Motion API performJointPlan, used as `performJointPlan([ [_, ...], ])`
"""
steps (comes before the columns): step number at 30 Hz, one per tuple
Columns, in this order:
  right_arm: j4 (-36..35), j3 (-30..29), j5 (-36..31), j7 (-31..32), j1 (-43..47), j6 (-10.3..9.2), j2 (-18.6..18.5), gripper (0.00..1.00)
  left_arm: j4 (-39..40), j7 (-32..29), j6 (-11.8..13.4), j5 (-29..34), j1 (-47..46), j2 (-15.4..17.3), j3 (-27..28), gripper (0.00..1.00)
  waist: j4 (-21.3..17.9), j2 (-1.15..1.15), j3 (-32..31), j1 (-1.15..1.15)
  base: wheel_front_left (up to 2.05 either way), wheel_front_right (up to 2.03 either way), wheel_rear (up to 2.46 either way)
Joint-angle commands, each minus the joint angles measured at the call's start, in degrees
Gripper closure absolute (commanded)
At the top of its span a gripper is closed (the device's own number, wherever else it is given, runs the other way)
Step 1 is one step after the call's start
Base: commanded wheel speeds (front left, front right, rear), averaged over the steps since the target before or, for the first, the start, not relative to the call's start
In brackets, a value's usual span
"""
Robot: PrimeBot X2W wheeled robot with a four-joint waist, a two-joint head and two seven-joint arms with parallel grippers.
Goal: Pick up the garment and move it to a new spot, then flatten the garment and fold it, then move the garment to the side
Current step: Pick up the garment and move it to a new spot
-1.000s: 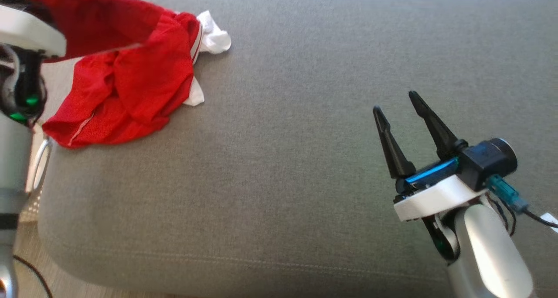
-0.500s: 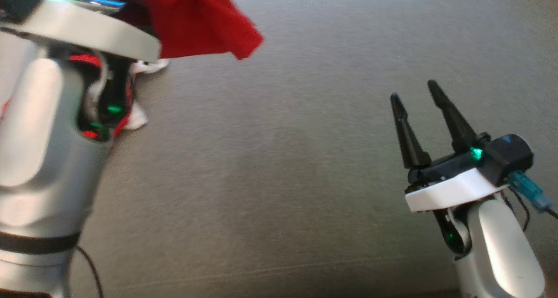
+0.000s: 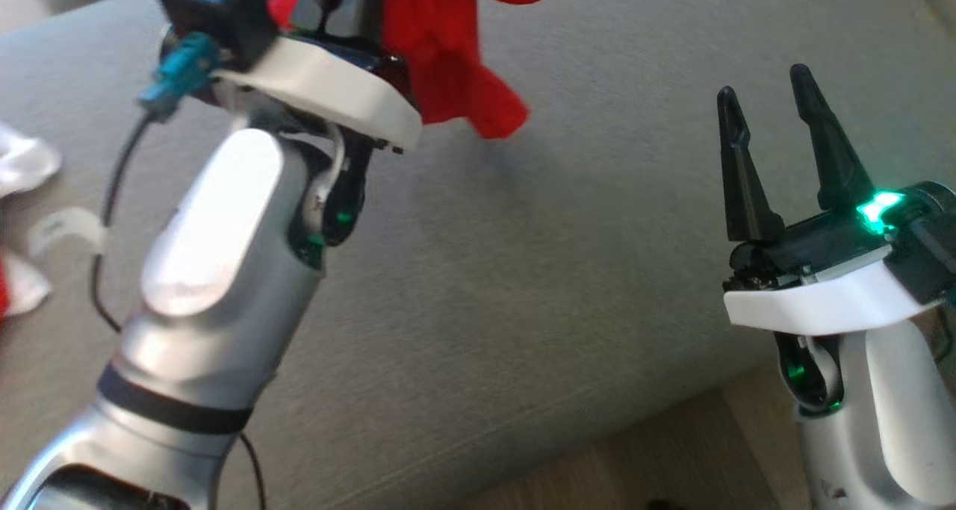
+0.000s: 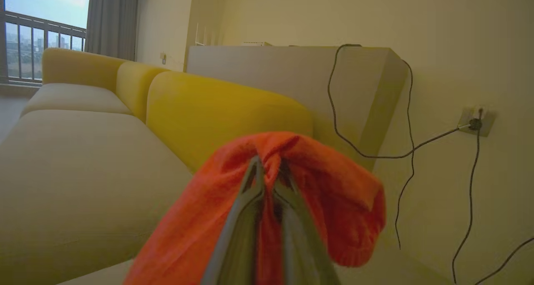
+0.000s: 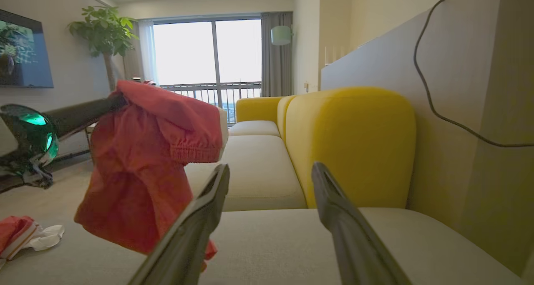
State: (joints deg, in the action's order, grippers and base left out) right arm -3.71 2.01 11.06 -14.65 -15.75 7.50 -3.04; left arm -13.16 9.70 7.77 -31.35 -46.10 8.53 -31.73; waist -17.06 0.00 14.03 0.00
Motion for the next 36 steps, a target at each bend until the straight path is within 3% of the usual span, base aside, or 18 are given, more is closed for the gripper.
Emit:
performJointPlan([
  [1,-2.5,1.2,0.7,-0.3,-1.5,-0.01,0.2,0.00,-0.9,0.8,0.8,1.0,-3.2,0.6,1.4,1.00,-4.4,0.00,3.2,0.00,0.00,0.00,0.00],
  [6,-3.1,1.5,1.5,-0.3,-1.2,-0.01,0.2,0.00,-10.5,2.9,2.2,4.3,-3.4,-0.8,-1.0,1.00,-6.3,0.00,4.9,0.00,0.00,0.00,0.00],
  [7,-3.1,1.6,1.5,-0.3,-1.2,-0.01,0.2,0.00,-12.7,3.2,2.5,4.9,-3.3,-1.0,-1.5,0.79,-6.4,0.00,5.1,0.00,0.00,0.00,0.00],
  [8,-3.2,1.6,1.5,-0.3,-1.1,-0.01,0.2,0.00,-14.8,3.4,2.8,5.4,-3.2,-1.2,-1.8,0.22,-6.5,0.00,5.3,0.00,0.00,0.00,0.00],
  [9,-3.1,1.6,1.5,-0.3,-1.1,-0.01,0.2,0.00,-16.6,3.6,2.7,5.5,-3.2,-1.5,-2.2,0.00,-6.5,0.00,5.5,0.00,0.00,0.00,0.00],
  [13,-3.1,1.3,0.9,-0.3,-1.1,-0.01,0.2,0.00,-21.3,4.5,1.6,5.6,-3.8,-2.2,-2.5,0.00,-4.9,0.00,5.7,0.00,0.00,0.00,0.00],
  [18,-2.4,1.1,-0.7,-0.3,-1.0,-0.01,0.2,0.00,-20.7,5.2,1.3,5.3,-4.7,-1.8,0.5,0.00,-0.9,0.00,4.7,0.00,0.00,0.00,0.00],
  [24,-1.2,1.6,-3.0,-0.3,-0.5,-0.01,0.2,0.00,-11.9,5.3,1.7,8.3,-1.9,1.7,5.2,0.00,4.1,0.00,2.6,0.00,0.00,0.00,0.00],
  [31,1.9,1.4,-6.5,-0.3,1.1,-0.01,0.2,0.00,-0.3,5.3,2.4,14.5,10.8,7.7,9.0,0.00,11.2,0.00,-1.0,0.00,0.00,0.00,0.00],
  [36,4.4,0.1,-6.9,-0.3,2.8,-0.01,0.2,0.00,6.9,5.3,3.8,15.3,23.3,7.4,12.6,0.00,14.9,0.00,-3.4,0.00,0.00,0.00,0.00],
])
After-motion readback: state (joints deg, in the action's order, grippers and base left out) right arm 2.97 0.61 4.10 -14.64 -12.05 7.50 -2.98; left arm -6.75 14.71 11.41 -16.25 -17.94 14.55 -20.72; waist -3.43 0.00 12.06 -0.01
